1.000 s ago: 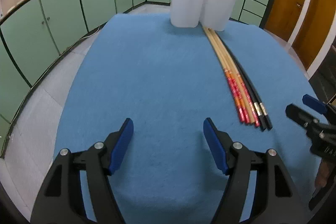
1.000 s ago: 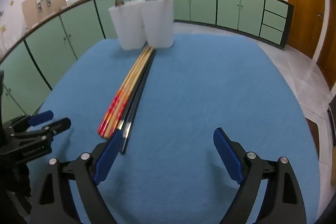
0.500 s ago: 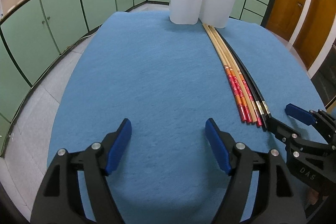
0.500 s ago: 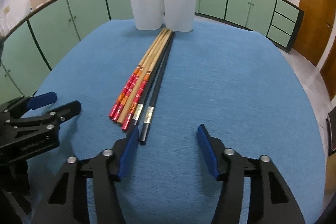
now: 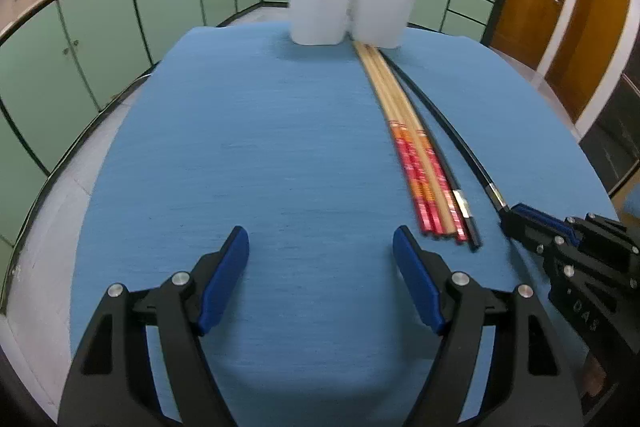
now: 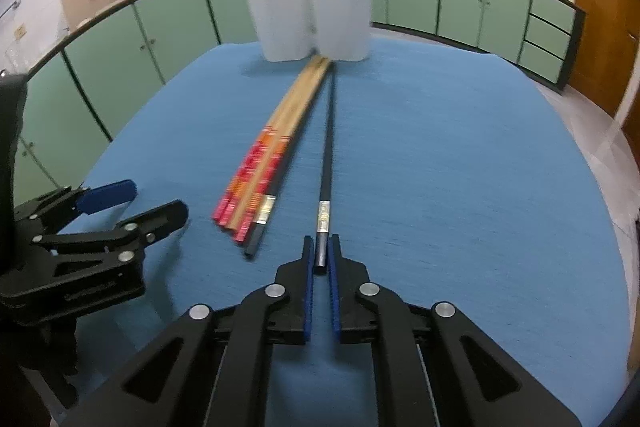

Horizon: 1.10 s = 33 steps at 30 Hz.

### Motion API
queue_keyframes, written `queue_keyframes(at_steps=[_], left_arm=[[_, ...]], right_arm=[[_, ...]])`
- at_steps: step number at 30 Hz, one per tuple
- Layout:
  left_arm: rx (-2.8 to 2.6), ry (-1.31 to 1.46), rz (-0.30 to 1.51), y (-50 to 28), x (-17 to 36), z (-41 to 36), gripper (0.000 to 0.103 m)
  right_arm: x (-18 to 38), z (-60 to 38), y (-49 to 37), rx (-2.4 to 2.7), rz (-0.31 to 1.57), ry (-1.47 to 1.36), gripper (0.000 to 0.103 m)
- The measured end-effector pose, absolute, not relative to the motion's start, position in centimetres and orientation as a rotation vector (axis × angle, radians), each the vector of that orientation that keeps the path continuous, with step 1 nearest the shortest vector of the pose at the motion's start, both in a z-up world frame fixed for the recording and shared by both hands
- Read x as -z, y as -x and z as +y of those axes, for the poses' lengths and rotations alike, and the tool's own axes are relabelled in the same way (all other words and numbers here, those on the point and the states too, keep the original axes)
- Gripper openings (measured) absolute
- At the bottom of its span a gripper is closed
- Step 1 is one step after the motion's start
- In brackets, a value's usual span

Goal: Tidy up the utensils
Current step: 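Grasp a black chopstick with the right tool, then grasp a red-patterned chopstick with the left tool while the right tool holds the black one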

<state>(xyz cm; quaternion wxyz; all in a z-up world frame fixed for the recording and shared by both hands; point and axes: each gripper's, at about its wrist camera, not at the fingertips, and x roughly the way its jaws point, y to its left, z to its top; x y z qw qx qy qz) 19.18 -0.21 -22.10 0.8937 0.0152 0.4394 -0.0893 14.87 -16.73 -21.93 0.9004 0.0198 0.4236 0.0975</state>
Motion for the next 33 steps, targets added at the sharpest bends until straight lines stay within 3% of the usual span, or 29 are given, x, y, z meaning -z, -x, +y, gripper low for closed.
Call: queue_keyframes(at_steps=[13, 22, 25, 29, 33], left_arm=[[0.19, -0.093, 0.928, -20.3, 22.6, -3.3, 0.073], [0.117, -0.056, 0.921, -19.8, 22.3, -1.3, 0.074], [0.115, -0.049, 0.921, -19.6, 22.2, -1.0, 0.073], [0.119, -0.05, 0.918, -19.5, 22.1, -1.1, 0.072], [0.13, -0.05, 0.916, -19.9, 22.1, -1.5, 0.069]], right_arm=[[22.0, -19.3, -14.9, -0.161, 0.874, -0.055, 0.007], [22.1, -19.9, -14.6, -0.182, 0.872, -0.089, 0.008], [22.2, -20.8, -14.5, -0.213, 0.871, -0.147, 0.011], [22.1, -20.9, -13.8, -0.236, 0.865, -0.138, 0.023], [22.0, -20.9, -13.7, -0.231, 0.866, -0.131, 0.023]])
